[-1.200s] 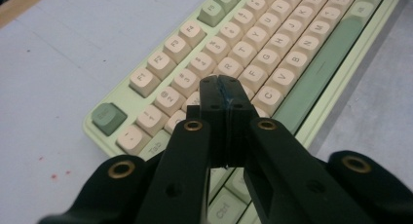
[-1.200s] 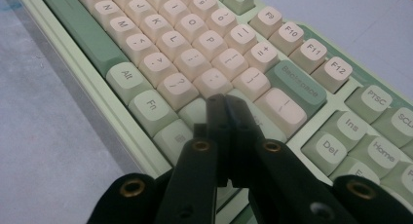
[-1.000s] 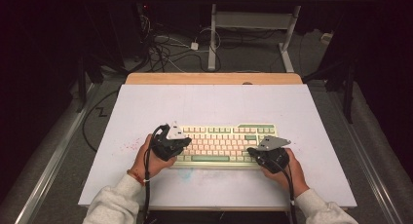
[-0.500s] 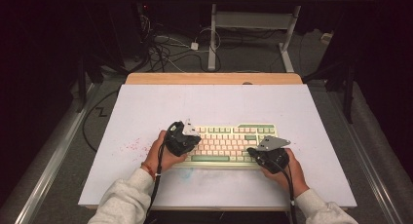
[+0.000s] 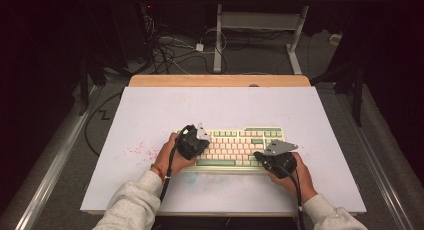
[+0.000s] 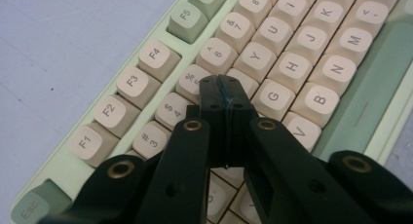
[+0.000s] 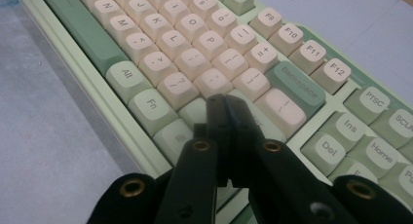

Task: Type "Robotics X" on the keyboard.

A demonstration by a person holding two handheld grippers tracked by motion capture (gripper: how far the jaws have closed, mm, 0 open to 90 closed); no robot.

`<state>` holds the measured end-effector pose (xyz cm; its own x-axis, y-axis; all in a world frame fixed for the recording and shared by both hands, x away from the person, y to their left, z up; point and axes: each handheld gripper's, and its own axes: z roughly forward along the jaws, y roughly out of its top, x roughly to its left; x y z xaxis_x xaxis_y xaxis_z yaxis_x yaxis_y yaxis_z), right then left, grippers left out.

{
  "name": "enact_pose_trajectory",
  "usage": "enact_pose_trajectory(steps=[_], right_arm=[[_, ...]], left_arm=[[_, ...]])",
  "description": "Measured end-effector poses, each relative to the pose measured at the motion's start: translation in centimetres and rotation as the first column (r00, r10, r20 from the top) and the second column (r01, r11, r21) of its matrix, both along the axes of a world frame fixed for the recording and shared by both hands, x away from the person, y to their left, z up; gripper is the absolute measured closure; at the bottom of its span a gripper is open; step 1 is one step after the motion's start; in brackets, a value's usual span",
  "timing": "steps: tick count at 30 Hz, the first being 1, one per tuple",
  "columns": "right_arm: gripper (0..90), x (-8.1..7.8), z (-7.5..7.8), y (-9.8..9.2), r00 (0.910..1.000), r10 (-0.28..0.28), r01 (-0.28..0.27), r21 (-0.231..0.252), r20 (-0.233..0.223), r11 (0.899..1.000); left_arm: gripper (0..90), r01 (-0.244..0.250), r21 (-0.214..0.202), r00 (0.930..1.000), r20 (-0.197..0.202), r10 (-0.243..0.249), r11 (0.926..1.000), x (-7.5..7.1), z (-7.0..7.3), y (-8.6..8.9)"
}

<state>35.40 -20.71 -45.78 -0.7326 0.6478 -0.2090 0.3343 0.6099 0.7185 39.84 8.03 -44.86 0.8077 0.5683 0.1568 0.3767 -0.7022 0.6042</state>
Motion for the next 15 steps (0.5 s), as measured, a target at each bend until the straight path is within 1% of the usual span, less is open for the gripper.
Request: enact_pose_trajectory(steps=[1, 2, 3, 6, 9, 10, 12, 13, 14, 15], right_arm=[[90.0, 0.0, 0.0, 0.0, 1.0000, -0.001, 0.001, 0.000, 0.001, 1.000], [90.0, 0.0, 0.0, 0.0, 1.0000, -0.004, 0.004, 0.001, 0.001, 1.000], [90.0, 0.0, 0.0, 0.0, 1.0000, -0.004, 0.004, 0.001, 0.001, 1.000], [90.0, -0.1, 0.4, -0.2, 1.0000, -0.002, 0.002, 0.018, 0.008, 1.000], [90.0, -0.2, 0.8, -0.3, 0.9999, -0.003, 0.002, 0.028, 0.017, 1.000], [90.0, -0.4, 1.3, -0.5, 0.9995, -0.005, 0.004, 0.040, 0.031, 0.999], [90.0, -0.6, 1.7, -0.7, 0.9991, -0.006, 0.004, 0.053, 0.041, 0.999], [90.0, -0.7, 1.9, -0.8, 0.9990, -0.007, 0.004, 0.059, 0.045, 0.998], [90.0, -0.7, 1.9, -0.8, 0.9990, -0.007, 0.004, 0.059, 0.045, 0.998], [90.0, -0.9, 2.3, -1.0, 0.9986, -0.010, 0.006, 0.070, 0.051, 0.998]], left_arm=[[87.1, 0.005, 0.007, 0.9999, 0.011, -0.005, 1.0000, -0.2, 0.1, -0.1], [86.3, 0.005, 0.007, 0.9999, 0.011, -0.005, 1.0000, -0.2, 0.1, -0.1], [86.1, 0.005, -0.012, 0.9996, 0.028, -0.005, 0.9999, -0.3, 0.4, 0.1], [85.9, 0.006, -0.030, 0.9985, 0.054, -0.004, 0.9995, -0.6, 1.0, 0.5], [83.2, 0.006, -0.039, 0.9981, 0.062, -0.004, 0.9992, -0.7, 1.3, 0.6], [81.9, 0.010, -0.043, 0.9965, 0.083, -0.006, 0.9990, -1.0, 1.5, 0.8], [77.6, 0.010, -0.052, 0.9960, 0.089, -0.006, 0.9986, -1.1, 1.6, 0.9], [73.0, 0.016, -0.060, 0.9933, 0.115, -0.009, 0.9980, -1.4, 1.9, 1.0], [68.2, 0.016, -0.060, 0.9933, 0.115, -0.009, 0.9980, -1.4, 1.9, 1.0], [63.7, 0.016, -0.065, 0.9917, 0.128, -0.008, 0.9978, -1.6, 2.0, 1.1]])
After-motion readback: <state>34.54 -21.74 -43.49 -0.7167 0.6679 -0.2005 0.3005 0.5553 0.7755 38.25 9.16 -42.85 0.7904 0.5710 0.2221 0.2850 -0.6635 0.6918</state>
